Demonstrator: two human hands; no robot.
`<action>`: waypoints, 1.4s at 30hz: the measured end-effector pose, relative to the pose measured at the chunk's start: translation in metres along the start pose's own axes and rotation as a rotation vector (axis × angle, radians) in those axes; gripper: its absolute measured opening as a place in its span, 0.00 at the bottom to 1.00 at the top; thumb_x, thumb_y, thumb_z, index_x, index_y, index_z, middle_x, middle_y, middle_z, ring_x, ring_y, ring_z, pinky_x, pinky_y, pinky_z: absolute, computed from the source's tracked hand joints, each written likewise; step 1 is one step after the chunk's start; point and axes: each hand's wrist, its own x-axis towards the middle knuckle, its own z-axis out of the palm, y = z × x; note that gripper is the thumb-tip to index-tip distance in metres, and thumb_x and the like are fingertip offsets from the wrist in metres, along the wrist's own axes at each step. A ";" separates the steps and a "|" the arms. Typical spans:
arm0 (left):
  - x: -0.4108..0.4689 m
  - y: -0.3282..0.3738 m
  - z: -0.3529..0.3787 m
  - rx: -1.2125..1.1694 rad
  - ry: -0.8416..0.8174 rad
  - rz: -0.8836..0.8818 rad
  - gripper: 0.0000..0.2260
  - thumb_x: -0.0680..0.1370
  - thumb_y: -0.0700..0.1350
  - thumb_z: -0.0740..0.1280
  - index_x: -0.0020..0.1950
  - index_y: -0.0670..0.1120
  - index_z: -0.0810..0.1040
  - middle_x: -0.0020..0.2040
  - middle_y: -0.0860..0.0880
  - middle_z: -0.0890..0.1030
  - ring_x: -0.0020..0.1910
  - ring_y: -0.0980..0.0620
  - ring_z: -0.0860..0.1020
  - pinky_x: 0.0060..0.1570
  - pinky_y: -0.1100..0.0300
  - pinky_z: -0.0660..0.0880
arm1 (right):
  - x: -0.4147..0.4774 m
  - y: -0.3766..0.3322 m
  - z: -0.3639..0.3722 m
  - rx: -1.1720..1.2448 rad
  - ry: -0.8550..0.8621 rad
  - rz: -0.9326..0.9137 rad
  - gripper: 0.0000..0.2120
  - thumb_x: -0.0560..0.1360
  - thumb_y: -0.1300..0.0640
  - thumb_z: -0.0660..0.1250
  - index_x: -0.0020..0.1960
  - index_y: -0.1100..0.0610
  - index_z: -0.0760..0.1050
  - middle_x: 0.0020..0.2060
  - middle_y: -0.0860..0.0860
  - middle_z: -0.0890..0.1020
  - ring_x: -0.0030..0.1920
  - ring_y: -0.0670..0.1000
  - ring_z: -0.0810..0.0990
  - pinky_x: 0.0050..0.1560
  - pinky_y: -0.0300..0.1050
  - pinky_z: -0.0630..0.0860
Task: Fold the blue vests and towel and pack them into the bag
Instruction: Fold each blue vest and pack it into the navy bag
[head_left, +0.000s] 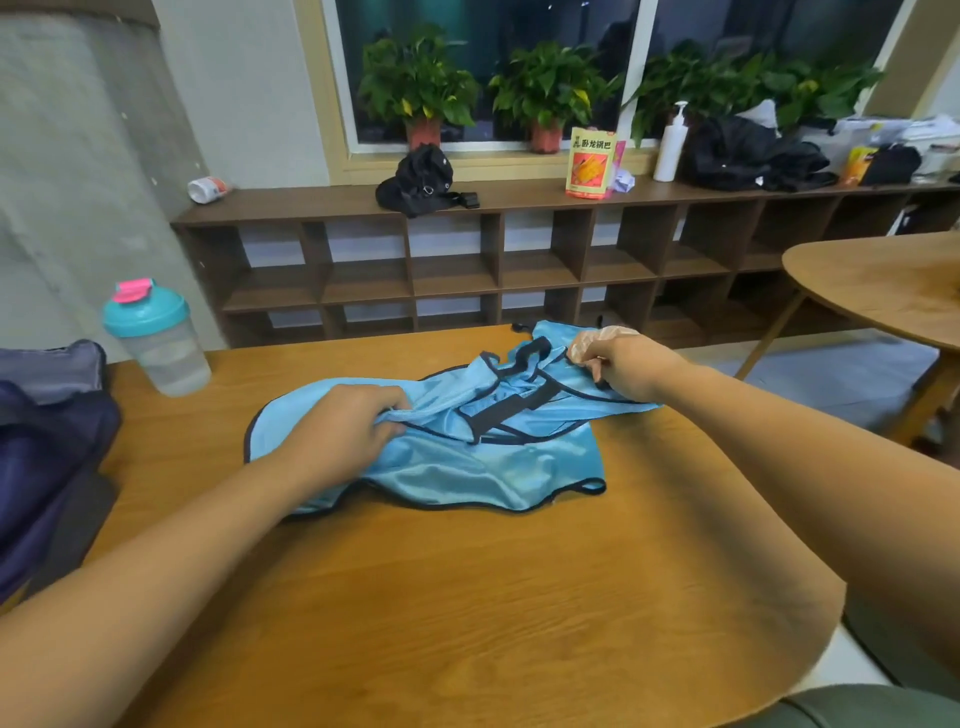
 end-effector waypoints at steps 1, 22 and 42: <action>-0.006 -0.005 -0.006 0.011 -0.006 -0.013 0.10 0.80 0.47 0.73 0.42 0.57 0.76 0.40 0.57 0.81 0.42 0.57 0.77 0.44 0.53 0.75 | 0.001 0.000 0.001 0.006 0.004 -0.001 0.21 0.85 0.63 0.60 0.74 0.50 0.78 0.76 0.50 0.75 0.77 0.54 0.71 0.79 0.43 0.61; 0.009 0.041 0.003 0.139 -0.001 0.050 0.26 0.78 0.60 0.70 0.75 0.59 0.69 0.71 0.54 0.70 0.70 0.50 0.70 0.70 0.46 0.69 | -0.003 -0.023 0.007 0.001 -0.089 0.180 0.28 0.79 0.34 0.63 0.75 0.46 0.74 0.72 0.52 0.77 0.70 0.57 0.76 0.72 0.54 0.73; -0.072 0.008 -0.023 -0.039 -0.548 0.128 0.13 0.73 0.68 0.74 0.52 0.63 0.82 0.56 0.62 0.78 0.56 0.61 0.78 0.60 0.56 0.76 | -0.029 -0.023 0.001 -0.112 0.020 0.265 0.29 0.80 0.36 0.66 0.78 0.48 0.70 0.68 0.56 0.75 0.67 0.59 0.76 0.70 0.59 0.72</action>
